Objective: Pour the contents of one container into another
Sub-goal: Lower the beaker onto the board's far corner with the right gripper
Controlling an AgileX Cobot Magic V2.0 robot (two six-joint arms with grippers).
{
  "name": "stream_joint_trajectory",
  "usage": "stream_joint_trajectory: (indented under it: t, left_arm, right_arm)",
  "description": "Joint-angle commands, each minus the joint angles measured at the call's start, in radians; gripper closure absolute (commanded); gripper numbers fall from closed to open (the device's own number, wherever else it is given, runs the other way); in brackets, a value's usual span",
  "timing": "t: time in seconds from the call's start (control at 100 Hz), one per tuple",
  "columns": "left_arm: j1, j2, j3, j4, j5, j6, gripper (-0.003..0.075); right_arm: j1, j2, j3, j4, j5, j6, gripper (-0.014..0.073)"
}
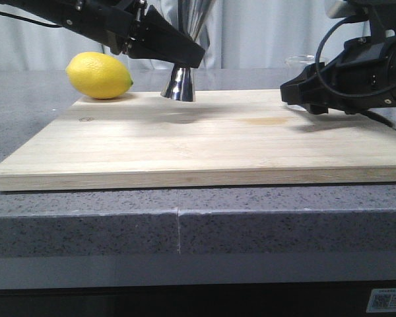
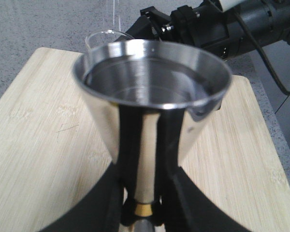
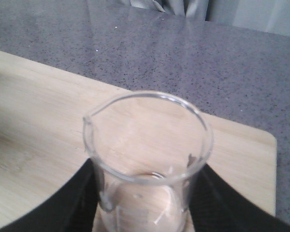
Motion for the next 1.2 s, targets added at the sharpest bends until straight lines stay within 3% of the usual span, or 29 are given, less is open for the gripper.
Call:
stream_joint_trajectory:
  t: [0.0,0.51,0.71,1.11,1.19]
  left_arm:
    - [0.003,-0.070,-0.032,-0.094,0.080,-0.006,0.0678]
    - [0.003,-0.070,-0.032,-0.094,0.080,-0.006,0.0678]
    - [0.003,-0.070,-0.032,-0.094,0.080,-0.006,0.0678]
    - [0.003,-0.070,-0.032,-0.094,0.080,-0.006,0.0678]
    - [0.003,-0.070,-0.032,-0.094,0.080,-0.006,0.0678]
  right_arm:
    - [-0.006,-0.036,-0.021,0.012,-0.080,-0.006,0.0438]
    - [-0.006,-0.036,-0.021,0.012,-0.080,-0.006,0.0435]
    - [-0.006,-0.036,-0.021,0.012,-0.080,-0.006,0.0342]
    - [-0.006,-0.036,-0.021,0.012,-0.097,-0.006,0.0337]
    - [-0.006,-0.036,-0.021,0.012,-0.102,-0.006,0.0305]
